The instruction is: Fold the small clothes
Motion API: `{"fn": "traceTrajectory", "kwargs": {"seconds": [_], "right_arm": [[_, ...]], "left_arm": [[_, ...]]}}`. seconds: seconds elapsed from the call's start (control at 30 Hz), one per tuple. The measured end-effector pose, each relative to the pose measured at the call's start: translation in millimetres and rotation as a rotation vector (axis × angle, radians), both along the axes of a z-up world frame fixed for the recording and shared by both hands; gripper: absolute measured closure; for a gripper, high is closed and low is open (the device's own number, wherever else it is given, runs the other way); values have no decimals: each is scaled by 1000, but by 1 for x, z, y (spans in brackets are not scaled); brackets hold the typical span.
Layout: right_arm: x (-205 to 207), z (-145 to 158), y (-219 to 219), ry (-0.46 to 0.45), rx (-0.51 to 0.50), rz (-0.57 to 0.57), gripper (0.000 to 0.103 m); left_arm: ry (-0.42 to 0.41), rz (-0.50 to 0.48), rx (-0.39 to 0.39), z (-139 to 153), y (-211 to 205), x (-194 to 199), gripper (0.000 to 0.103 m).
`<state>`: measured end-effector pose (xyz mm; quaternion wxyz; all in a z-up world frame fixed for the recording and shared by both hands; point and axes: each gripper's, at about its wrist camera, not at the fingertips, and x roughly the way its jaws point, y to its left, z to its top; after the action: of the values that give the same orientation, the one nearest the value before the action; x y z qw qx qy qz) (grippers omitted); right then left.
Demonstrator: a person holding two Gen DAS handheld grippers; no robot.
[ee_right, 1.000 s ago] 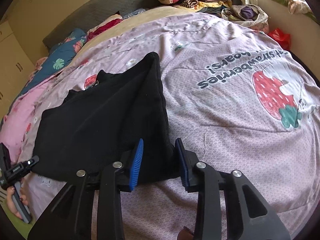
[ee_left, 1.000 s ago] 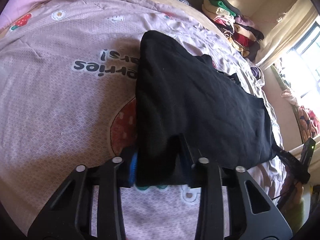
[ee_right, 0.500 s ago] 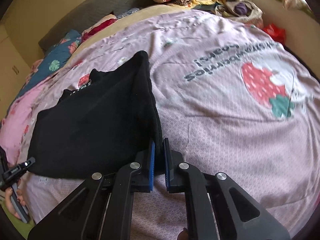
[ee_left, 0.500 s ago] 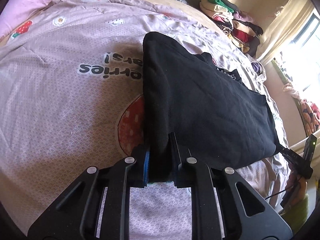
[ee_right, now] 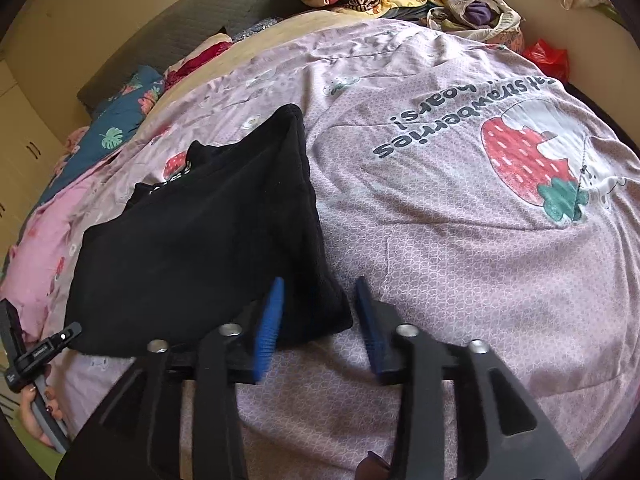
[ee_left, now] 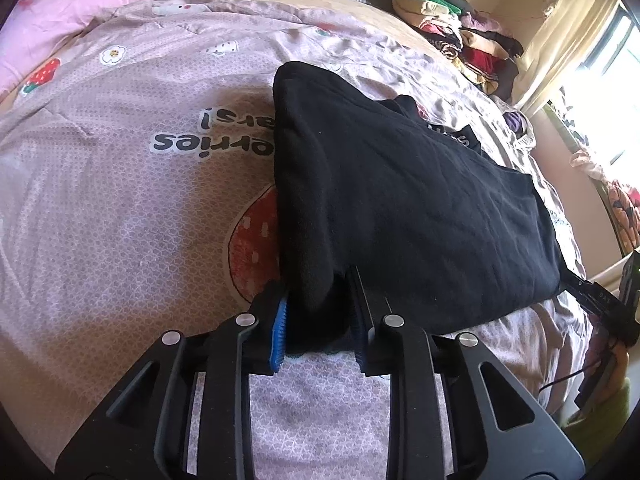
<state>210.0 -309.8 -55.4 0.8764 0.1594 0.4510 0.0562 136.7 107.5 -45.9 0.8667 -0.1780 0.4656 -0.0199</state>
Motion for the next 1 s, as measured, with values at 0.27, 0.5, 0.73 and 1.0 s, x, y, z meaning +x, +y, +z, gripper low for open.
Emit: {"fn": "traceTrajectory", "kwargs": {"seconds": [0.27, 0.5, 0.73, 1.0], "right_arm": [[-8, 8, 0, -21, 2, -10, 37], [-19, 18, -2, -62, -14, -34, 11], [-30, 27, -1, -83, -23, -26, 6], [-45, 38, 3, -117, -47, -20, 5]], "left_arm": [[0, -14, 16, 4, -6, -6, 66], [-11, -22, 29, 11, -11, -12, 41], [-26, -27, 34, 20, -15, -19, 26], [-45, -41, 52, 31, -23, -28, 10]]}}
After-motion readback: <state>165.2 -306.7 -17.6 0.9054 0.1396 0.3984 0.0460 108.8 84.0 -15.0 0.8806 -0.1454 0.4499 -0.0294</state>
